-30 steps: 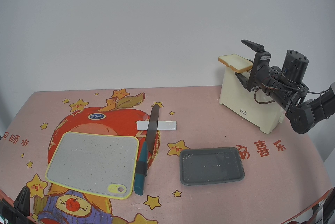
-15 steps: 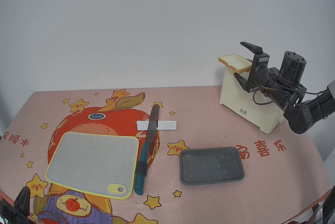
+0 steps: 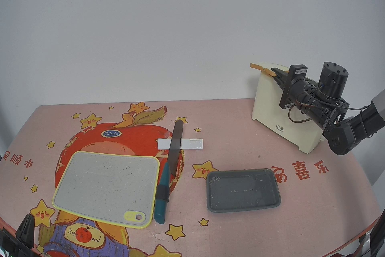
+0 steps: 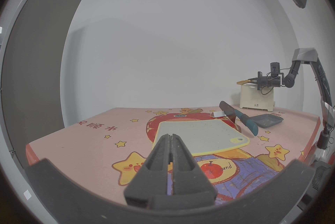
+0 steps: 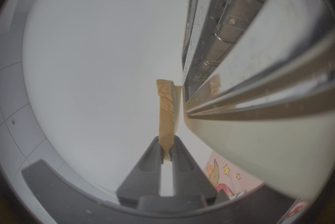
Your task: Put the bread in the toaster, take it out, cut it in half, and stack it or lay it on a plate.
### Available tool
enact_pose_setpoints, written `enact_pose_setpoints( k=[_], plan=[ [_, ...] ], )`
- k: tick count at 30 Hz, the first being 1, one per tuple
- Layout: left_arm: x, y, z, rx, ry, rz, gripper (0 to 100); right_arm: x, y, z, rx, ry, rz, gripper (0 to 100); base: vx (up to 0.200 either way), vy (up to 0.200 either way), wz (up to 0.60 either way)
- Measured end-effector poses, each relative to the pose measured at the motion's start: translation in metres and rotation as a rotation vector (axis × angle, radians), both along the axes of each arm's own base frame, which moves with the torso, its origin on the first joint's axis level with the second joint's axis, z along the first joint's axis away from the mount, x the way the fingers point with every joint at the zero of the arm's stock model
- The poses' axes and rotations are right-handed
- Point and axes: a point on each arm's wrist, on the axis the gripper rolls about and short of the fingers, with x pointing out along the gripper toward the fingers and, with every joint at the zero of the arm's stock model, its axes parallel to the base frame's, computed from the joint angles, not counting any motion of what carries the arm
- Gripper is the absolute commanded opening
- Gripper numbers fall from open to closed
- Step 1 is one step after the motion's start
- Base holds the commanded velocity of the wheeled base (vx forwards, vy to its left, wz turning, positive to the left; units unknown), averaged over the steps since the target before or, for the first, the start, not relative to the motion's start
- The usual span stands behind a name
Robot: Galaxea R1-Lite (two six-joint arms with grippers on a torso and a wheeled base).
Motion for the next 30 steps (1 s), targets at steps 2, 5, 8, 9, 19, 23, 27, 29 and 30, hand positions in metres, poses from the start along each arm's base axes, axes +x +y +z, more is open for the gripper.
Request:
enact_pose_setpoints(
  k=[2, 5, 8, 9, 19, 23, 27, 29, 30],
  plan=[
    [0.0, 0.0, 0.0, 0.0, 0.0, -0.001, 0, 0.0, 0.0, 0.0, 0.002, 0.001, 0.0, 0, 0.0, 0.0, 0.0],
    [0.0, 0.0, 0.0, 0.0, 0.0, -0.001, 0, 0.0, 0.0, 0.0, 0.001, 0.003, 0.0, 0, 0.0, 0.0, 0.0],
    [0.0, 0.0, 0.0, 0.0, 0.0, 0.0, 0, 0.0, 0.0, -0.001, 0.0, 0.005, 0.001, 0, 0.0, 0.0, 0.0],
    [0.0, 0.0, 0.0, 0.0, 0.0, 0.0, 0, -0.001, 0.0, -0.001, 0.0, 0.005, 0.002, 0, 0.0, 0.0, 0.0],
    [0.0, 0.0, 0.0, 0.0, 0.0, -0.001, 0, -0.01, 0.01, -0.005, -0.143, -0.025, 0.022, 0, 0.0, 0.0, 0.0],
    [0.0, 0.0, 0.0, 0.0, 0.0, -0.001, 0, -0.018, 0.015, -0.006, -0.237, -0.078, 0.03, 0, 0.0, 0.0, 0.0],
    [0.0, 0.0, 0.0, 0.0, 0.0, 0.0, 0, -0.028, 0.022, -0.004, -0.278, -0.192, 0.031, 0, 0.0, 0.0, 0.0],
    [0.0, 0.0, 0.0, 0.0, 0.0, 0.0, 0, -0.033, 0.023, -0.002, -0.294, -0.252, 0.028, 0, 0.0, 0.0, 0.0],
    [0.0, 0.0, 0.0, 0.0, 0.0, 0.0, 0, -0.036, 0.025, -0.003, -0.307, -0.282, 0.026, 0, 0.0, 0.0, 0.0]
  ],
)
